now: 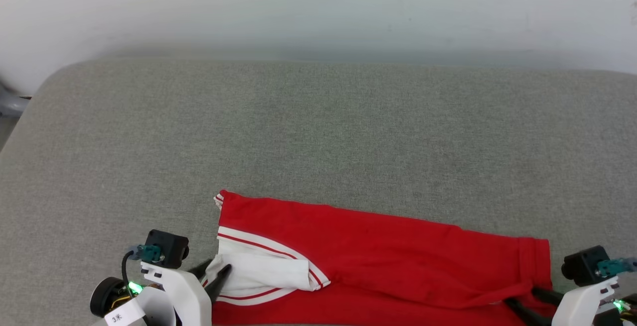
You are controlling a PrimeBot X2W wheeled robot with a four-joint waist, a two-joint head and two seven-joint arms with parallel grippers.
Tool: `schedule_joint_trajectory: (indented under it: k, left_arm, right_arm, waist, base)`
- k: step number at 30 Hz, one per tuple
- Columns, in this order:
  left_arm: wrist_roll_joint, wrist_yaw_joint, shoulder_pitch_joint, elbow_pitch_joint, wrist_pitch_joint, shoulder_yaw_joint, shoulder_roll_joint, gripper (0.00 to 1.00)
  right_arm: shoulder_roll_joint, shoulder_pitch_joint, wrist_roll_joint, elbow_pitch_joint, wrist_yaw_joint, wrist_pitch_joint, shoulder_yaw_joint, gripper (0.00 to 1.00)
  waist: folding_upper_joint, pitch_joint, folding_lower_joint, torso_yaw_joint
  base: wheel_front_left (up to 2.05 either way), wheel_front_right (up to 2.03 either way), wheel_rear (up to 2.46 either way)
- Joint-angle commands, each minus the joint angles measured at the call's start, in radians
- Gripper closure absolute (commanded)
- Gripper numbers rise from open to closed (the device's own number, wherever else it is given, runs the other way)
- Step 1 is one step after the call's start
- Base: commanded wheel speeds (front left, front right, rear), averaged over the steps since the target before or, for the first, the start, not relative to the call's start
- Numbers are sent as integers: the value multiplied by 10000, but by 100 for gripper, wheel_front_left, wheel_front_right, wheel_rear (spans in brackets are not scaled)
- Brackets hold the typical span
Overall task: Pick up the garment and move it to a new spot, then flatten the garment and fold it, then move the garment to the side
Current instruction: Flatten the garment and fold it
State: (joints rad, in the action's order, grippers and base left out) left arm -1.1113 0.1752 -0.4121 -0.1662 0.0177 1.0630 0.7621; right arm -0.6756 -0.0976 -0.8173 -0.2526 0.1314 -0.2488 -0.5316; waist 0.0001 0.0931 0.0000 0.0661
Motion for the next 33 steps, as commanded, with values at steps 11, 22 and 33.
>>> schedule_joint_trajectory:
  k: [11, 22, 33]
  left_arm:
    - [738, 1454, 596, 139, -2361, -796, -334, 0]
    - [2881, 2582, 1258, 655, -2842, -2622, -1042, 0]
    - [5518, 2217, 2736, 1226, -2847, -5183, -2528, 0]
  right_arm:
    - [-734, 877, -897, 1654, -13, -28, 1630, 0]
    - [-1464, 922, -2189, 1428, -13, -2142, 2781, 0]
    - [-714, 519, -2533, 316, -13, -3081, 2532, 0]
  waist:
    - [-1, -502, 0, 56]
    - [-1, -369, 0, 375]
    - [-1, 162, 0, 895]
  base:
    - [0, 0, 0]
    - [0, 0, 0]
    - [0, 0, 0]
